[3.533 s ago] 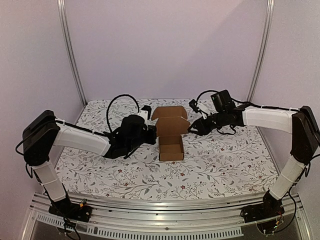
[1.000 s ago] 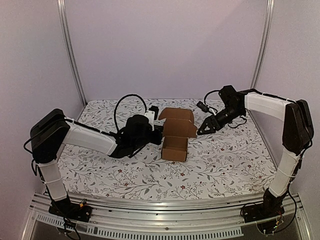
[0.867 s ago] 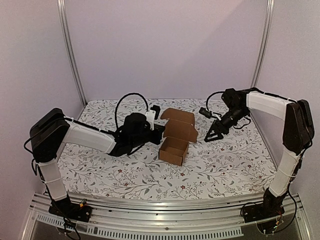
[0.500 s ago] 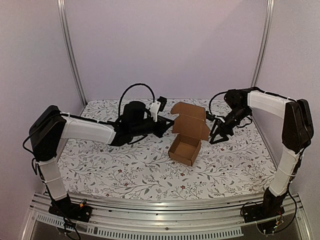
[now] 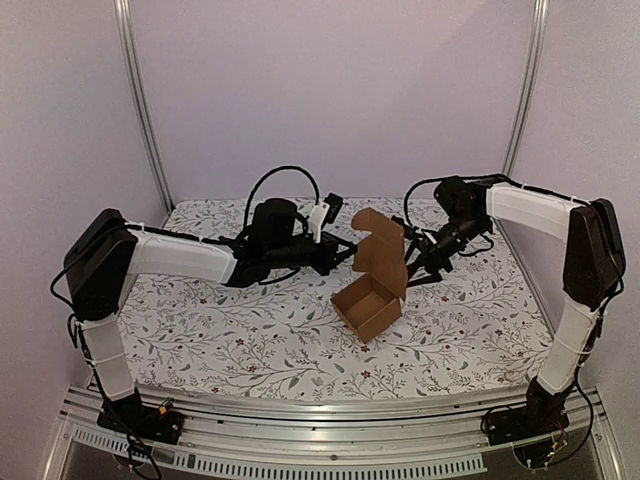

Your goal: Fold the paper box

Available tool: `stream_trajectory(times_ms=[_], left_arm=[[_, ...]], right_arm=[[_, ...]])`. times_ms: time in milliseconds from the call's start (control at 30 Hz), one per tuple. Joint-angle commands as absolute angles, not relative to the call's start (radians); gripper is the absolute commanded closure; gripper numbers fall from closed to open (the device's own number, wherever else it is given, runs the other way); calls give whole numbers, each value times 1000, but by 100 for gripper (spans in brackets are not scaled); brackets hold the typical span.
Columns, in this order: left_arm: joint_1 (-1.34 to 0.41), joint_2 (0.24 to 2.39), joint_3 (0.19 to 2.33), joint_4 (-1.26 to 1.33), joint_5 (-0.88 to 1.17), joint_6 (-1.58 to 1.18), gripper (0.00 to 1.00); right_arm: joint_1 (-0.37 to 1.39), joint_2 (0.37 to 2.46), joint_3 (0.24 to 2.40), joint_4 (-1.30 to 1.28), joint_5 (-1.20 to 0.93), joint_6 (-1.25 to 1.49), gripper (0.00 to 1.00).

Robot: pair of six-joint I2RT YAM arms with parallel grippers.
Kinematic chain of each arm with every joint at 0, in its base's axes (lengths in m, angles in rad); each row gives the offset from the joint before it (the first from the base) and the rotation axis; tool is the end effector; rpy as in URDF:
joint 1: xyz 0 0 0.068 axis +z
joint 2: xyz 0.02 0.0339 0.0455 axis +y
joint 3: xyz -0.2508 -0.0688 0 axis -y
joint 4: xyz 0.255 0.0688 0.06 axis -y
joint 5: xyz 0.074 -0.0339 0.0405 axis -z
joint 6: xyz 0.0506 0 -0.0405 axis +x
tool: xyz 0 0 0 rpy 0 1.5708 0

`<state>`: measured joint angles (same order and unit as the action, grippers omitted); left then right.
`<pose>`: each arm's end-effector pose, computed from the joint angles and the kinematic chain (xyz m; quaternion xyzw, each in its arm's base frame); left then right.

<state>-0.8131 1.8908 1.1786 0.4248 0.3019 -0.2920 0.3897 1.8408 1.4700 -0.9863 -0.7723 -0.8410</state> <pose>0.2972 -0.3361 0.1957 0.2910 0.7421 -0.4131 0.4405 0.3286 0.1731 0.2110 -0.5645 0.7289 0.3429 0.1801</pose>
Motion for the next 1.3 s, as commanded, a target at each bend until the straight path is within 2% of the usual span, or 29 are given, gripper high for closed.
stream_trajectory(times_ms=[0,133,233,300,333,367,633,933,1133,1200,1267], left_arm=[[-805,1896,1175,404,307,-277,100],[-805,1902,1173,414,299,-284,100],[-805,1902,1170,420,280,-287,100],[-805,1901,1169,424,276,-290,100],[-805,1901,1169,427,278,-294,100],[-806,1901,1169,430,284,-300,100],[-826,1889,1147,470,273,-333,100],[-858,1884,1129,484,226,-342,100],[-854,1863,1109,483,189,-333,100],[-850,1849,1099,488,188,-328,100],[-847,1842,1088,498,189,-327,100]], right_arm=[[384,1786,1458,-1137,-845,-955,31],[389,1748,1441,-1163,-902,-985,28],[395,1739,1435,-1138,-906,-954,23],[397,1731,1423,-1076,-900,-874,13],[399,1725,1403,-1003,-883,-810,3],[401,1716,1384,-937,-865,-749,1],[421,1689,1313,-637,-785,-446,1],[429,1700,1298,-487,-756,-246,1],[442,1661,1269,-563,-788,-348,1],[432,1593,1217,-484,-772,-360,1],[379,1547,1167,-349,-846,-248,1]])
